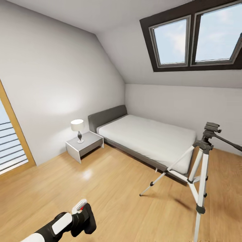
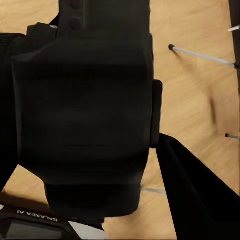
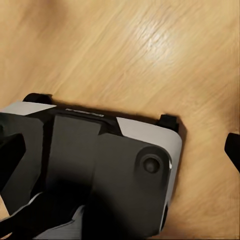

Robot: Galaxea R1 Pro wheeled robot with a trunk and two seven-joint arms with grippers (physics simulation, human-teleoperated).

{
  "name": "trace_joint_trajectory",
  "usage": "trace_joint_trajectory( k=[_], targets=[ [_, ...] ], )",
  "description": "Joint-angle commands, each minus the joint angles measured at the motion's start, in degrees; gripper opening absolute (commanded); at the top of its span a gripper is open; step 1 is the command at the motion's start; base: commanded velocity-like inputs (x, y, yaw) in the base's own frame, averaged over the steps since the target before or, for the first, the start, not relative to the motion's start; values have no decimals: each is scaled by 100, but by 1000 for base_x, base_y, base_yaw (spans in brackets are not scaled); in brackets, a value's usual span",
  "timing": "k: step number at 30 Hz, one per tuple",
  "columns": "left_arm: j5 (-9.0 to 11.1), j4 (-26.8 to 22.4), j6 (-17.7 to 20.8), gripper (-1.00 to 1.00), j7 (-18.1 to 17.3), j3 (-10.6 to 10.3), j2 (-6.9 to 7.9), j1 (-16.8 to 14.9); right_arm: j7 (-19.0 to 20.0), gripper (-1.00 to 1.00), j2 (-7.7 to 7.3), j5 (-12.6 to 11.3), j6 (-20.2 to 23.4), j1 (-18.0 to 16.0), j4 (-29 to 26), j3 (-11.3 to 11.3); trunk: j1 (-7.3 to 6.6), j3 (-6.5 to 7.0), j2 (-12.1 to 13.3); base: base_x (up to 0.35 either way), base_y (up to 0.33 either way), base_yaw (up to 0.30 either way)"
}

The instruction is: Attach the digital camera to the camera tripod in the bedroom.

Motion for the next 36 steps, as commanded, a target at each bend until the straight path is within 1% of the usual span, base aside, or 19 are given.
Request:
trace_joint_trajectory(
  k=[1,2,6,7,11,12,13,14,15,18,19,21,23,26,36],
  targets=[
    [55,107,-16,-100,30,-26,2,16,13,100,-5,48,1,37,8,-19,3,-1,-5,0,0,-252],
    [49,407,-44,-100,14,-26,-3,42,-1,100,-10,43,2,102,9,-25,3,-1,-5,0,0,-252],
    [43,1138,-84,-100,-28,-26,-24,69,-58,100,-35,32,4,172,10,-32,3,-1,-5,0,0,-252],
    [41,1483,-94,-100,-41,-26,-60,81,-112,100,-80,28,3,190,10,-35,3,-1,-5,0,0,-252],
    [37,1907,-107,-100,-57,-26,-148,155,-277,100,-148,21,-5,264,11,-42,3,-1,-5,0,0,-252],
    [20,2009,-119,-100,-62,-26,-186,267,-381,100,-169,17,-11,343,11,-46,3,-1,-5,0,0,-252],
    [-120,2124,-283,-100,-66,-26,-295,669,-664,100,-195,-34,-67,645,11,-56,3,-1,-5,0,0,-252],
    [-164,2137,-349,-100,-67,-26,-320,740,-720,100,-198,-53,-105,717,11,-57,3,-1,-5,0,0,-252],
    [-259,2155,-508,-100,-67,-26,-371,867,-826,100,-204,-96,-227,861,11,-58,3,-1,-5,0,0,-252],
    [-395,2171,-750,-100,-67,-26,-438,1012,-973,100,-212,-186,-491,1041,11,-60,3,2,-5,0,0,-252],
    [-457,2177,-873,-100,-67,-24,-472,1088,-1064,100,-216,-251,-661,1119,11,-60,3,4,-5,0,0,-252],
    [-497,2181,-959,-100,-68,-25,-503,1152,-1143,100,-218,-301,-788,1170,11,-61,3,9,-5,0,0,-252],
    [-527,2188,-1052,-100,-66,-21,-545,1229,-1237,100,-220,-345,-914,1217,11,-61,3,14,-5,0,0,-251],
    [-531,2197,-1097,-100,-62,-19,-568,1277,-1307,100,-221,-368,-983,1242,11,-61,3,25,-5,0,0,-250],
    [-517,2195,-1155,-100,-63,3,-591,1324,-1388,100,-208,-390,-1062,1265,11,-61,3,66,-5,0,0,-249]
  ],
)
